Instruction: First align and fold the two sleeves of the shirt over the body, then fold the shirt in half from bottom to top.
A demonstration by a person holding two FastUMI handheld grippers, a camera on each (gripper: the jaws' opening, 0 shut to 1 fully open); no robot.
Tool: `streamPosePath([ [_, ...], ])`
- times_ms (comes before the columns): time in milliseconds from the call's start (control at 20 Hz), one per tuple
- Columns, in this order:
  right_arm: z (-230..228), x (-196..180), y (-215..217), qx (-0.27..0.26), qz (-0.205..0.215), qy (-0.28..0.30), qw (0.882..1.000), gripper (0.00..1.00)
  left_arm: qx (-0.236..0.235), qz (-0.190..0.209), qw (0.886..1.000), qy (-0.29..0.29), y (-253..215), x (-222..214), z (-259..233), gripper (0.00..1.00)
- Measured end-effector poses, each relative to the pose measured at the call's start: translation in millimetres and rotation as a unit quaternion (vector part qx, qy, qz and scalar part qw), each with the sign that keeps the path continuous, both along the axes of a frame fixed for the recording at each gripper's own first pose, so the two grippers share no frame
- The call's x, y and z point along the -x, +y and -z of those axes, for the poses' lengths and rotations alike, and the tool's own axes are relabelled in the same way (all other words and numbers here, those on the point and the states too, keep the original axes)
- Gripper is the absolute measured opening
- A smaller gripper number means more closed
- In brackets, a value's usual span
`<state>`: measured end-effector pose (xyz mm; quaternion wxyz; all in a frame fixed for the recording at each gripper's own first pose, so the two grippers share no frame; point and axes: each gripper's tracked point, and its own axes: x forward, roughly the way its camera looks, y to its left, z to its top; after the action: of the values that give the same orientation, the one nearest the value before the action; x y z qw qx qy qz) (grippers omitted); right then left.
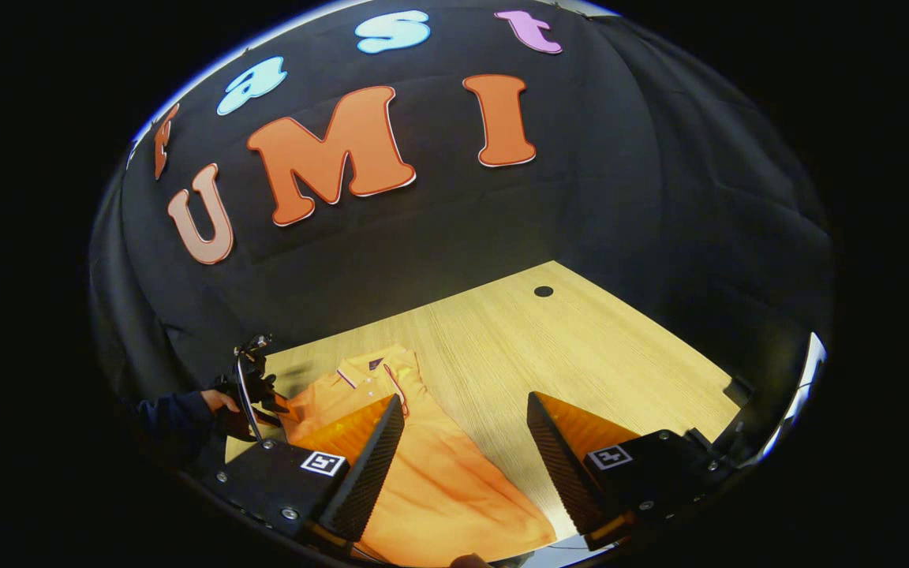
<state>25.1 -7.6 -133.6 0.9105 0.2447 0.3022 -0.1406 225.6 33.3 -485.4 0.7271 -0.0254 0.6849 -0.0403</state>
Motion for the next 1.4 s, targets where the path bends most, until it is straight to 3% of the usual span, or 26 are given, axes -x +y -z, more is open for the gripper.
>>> streamPosePath([
  [150,1,3,-5,0.003,0.006,-0.003,1.0,0.95,-0.001,0.016,1.0,0.006,-13,5,1,0.12],
  [300,-1,3,-7,0.001,0.001,-0.003,1.0,0.95,0.021,0.02,0.999,-0.021,-20,-2,-16,0.14],
  [500,-8,4,-15,0.003,0.001,-0.01,1.0,0.95,0.043,0.065,0.993,-0.086,-37,-21,-63,0.13],
  [900,-8,27,-17,0.009,0.003,-0.002,1.0,0.96,0.072,0.134,0.98,-0.124,-112,-29,-99,0.12],
  [1000,-6,36,-19,0.008,0.011,0.003,1.0,0.96,0.107,0.154,0.973,-0.132,-145,-25,-108,0.13],
  [1100,-6,43,-21,0.002,0.023,0.003,1.0,0.95,0.159,0.167,0.963,-0.139,-177,-18,-120,0.29],
  [1200,-6,49,-22,-0.001,0.028,0.005,1.0,0.96,0.194,0.172,0.954,-0.148,-194,-11,-136,0.55],
  [1250,-6,51,-23,-0.002,0.029,0.005,1.0,0.96,0.197,0.173,0.953,-0.155,-194,-8,-140,0.75],
  [1400,-10,49,-31,0.01,0.02,-0.008,1.0,0.95,0.192,0.173,0.947,-0.191,-184,-2,-162,0.84],
])
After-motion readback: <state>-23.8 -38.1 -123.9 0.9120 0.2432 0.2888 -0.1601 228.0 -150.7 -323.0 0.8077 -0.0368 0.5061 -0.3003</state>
